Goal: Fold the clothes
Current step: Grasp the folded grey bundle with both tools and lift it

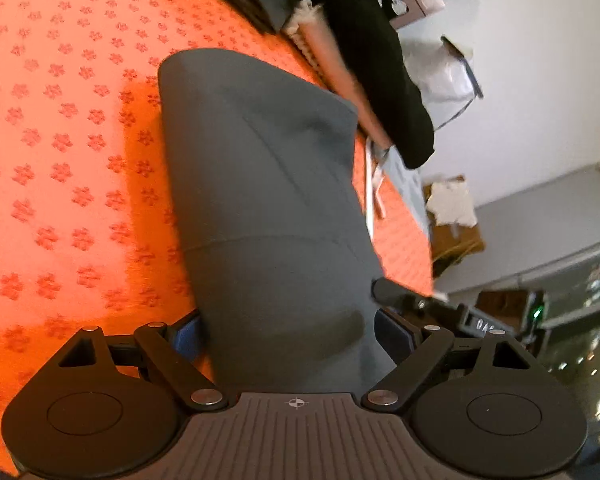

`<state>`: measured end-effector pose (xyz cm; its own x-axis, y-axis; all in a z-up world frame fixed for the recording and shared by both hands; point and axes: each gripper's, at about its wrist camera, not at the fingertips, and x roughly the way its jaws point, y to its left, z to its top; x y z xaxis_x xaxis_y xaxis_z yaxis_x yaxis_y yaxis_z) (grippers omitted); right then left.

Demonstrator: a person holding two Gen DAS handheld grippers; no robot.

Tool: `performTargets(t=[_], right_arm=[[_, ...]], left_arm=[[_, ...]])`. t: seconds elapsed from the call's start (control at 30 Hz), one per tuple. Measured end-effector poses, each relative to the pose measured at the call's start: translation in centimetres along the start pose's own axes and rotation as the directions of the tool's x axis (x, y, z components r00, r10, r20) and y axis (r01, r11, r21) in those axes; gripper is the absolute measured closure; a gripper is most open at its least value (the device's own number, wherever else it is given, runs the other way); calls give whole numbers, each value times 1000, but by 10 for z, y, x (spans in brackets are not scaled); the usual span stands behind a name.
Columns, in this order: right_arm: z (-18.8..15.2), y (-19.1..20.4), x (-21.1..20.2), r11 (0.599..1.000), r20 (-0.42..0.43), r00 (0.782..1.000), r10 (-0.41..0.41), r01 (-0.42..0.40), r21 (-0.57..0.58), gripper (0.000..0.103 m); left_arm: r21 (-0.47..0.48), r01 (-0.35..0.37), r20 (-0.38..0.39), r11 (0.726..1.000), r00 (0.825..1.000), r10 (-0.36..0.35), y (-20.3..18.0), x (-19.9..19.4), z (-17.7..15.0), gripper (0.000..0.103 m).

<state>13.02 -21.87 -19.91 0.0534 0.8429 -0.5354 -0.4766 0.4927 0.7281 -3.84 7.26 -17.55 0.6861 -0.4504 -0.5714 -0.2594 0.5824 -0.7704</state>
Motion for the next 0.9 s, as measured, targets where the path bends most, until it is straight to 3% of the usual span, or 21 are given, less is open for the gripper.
performTargets(t=[0.1,0.23,0.4,0.43,0.57,0.63,0.77,0.9], right_arm=[[1,-6,-1,1000,-1,1000,12,-12,16,36],[2,-1,6,999,-1,999,48,-48,11,15],[6,15,18,999,-14,999,30,-31,-32,15],[6,16,19,999,-12,999,33,-33,-24,28],[7,19,10,995,38,995,92,-94,33,54],[9,25,2,992,74,991,111,-115,53,57],[13,41,-25,984,156,978,138,-153,87,58],[20,52,-62,975,263,953,149,-186,123,58]], left_arm=[[-27,26,13,999,1000,-26,2,3,-1,14],[-48,79,23,996,997,-78,8,7,1,7],[-5,57,1,998,998,-57,-8,13,6,5],[14,60,-2,998,998,-60,-14,13,8,7],[140,26,-5,990,1000,-25,-42,8,13,20],[169,18,-7,986,1000,-17,-53,3,19,28],[241,66,-9,968,998,-66,-85,-12,34,29],[337,129,-32,933,992,-125,-126,-14,55,29]])
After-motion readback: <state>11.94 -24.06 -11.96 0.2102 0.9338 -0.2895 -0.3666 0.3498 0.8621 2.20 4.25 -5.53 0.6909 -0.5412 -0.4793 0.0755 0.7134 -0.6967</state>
